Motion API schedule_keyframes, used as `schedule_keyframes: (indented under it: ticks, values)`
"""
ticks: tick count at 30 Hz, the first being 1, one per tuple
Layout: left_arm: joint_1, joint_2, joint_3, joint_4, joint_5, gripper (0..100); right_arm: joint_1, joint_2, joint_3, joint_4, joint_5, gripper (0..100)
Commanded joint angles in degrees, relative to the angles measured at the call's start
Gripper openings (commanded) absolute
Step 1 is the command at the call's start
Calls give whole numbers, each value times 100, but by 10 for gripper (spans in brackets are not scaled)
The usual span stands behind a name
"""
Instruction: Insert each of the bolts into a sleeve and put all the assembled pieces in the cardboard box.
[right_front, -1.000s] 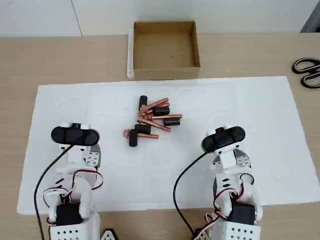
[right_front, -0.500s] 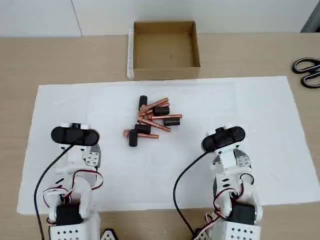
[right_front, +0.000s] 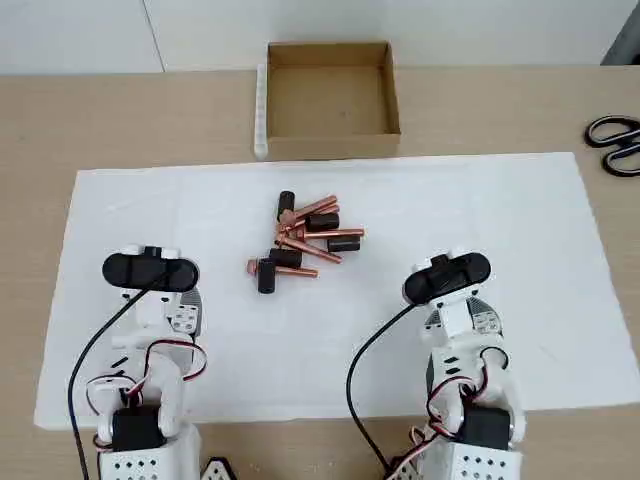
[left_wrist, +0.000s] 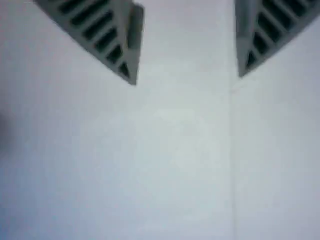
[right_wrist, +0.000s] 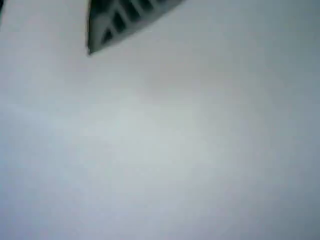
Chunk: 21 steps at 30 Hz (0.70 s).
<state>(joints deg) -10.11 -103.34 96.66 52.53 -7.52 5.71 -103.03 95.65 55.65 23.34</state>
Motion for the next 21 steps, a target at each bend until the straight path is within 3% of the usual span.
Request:
schedule_keyframes:
  ticks: [1,8,13,21]
  values:
    - [-149,-62,-356,273,-35,126,356,-92,-457,22,18,118]
    - [-492,-62,-857,730,-615,126,470,-84,-1732,13,-53,118]
    - [-712,-53,-1147,721,-651,126,400,4,-2778,13,-519,118]
    - [-712,-53,-1464,721,-651,126,171,2220,-4536,-31,-545,118]
